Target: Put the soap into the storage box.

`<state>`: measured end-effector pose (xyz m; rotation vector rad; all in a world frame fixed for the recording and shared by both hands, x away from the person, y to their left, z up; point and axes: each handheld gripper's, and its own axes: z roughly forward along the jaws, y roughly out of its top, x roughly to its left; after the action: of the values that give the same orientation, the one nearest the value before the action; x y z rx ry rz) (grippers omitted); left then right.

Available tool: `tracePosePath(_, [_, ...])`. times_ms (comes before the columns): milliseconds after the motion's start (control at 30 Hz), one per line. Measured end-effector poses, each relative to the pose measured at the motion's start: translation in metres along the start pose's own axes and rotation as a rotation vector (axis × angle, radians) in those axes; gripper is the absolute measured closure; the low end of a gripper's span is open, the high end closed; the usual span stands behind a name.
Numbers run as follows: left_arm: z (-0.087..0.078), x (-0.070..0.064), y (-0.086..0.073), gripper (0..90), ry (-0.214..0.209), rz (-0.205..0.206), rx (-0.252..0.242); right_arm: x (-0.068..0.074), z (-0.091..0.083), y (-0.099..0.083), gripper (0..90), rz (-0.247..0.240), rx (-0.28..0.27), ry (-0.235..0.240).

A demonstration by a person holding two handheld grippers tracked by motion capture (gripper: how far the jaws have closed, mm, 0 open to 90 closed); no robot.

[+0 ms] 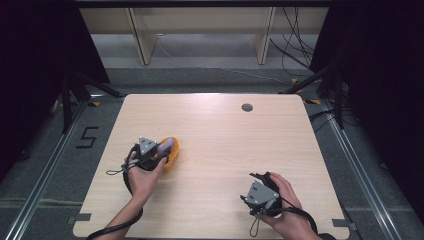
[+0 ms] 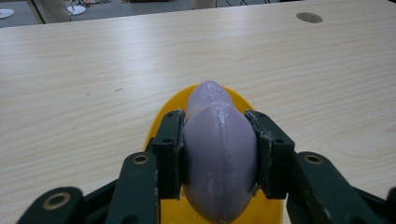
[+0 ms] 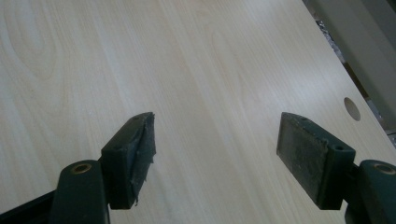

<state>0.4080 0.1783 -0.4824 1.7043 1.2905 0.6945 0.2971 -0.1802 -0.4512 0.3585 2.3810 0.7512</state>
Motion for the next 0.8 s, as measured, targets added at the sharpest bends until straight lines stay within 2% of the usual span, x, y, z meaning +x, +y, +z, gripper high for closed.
tracePosePath(67, [0.0001,-0.0004,0.0,58.6,0.003,0.001,-0.001,0.0011,-0.0004,-0.0002,28.9,0.015,0.005,0.0])
tracePosePath(167, [0.0007,-0.0014,-0.0007,58.5,0.004,-0.006,0.001,0.0011,-0.0002,0.0001,28.8,0.013,0.005,0.006])
tracePosePath(233, [0.0008,-0.0014,-0.0006,58.4,0.007,0.008,0.007,0.0011,-0.0001,0.0003,28.8,0.012,0.004,0.008])
tracePosePath(433, [0.0021,-0.0014,-0.0017,58.3,-0.009,0.026,0.063,0.0013,0.0002,0.0003,28.8,0.014,0.004,0.006])
tracePosePath(533, [0.0033,-0.0013,-0.003,58.3,-0.009,0.012,0.092,0.0016,0.0008,0.0001,28.7,0.02,0.002,0.017])
tracePosePath(567, [0.0038,-0.0014,-0.0034,58.2,-0.01,0.006,0.097,0.0013,0.0002,0.0003,28.6,0.014,0.004,0.006])
tracePosePath(800, [0.0025,-0.0011,0.001,57.6,-0.022,0.016,0.114,0.0017,-0.0003,-0.0001,28.6,0.02,0.009,0.014])
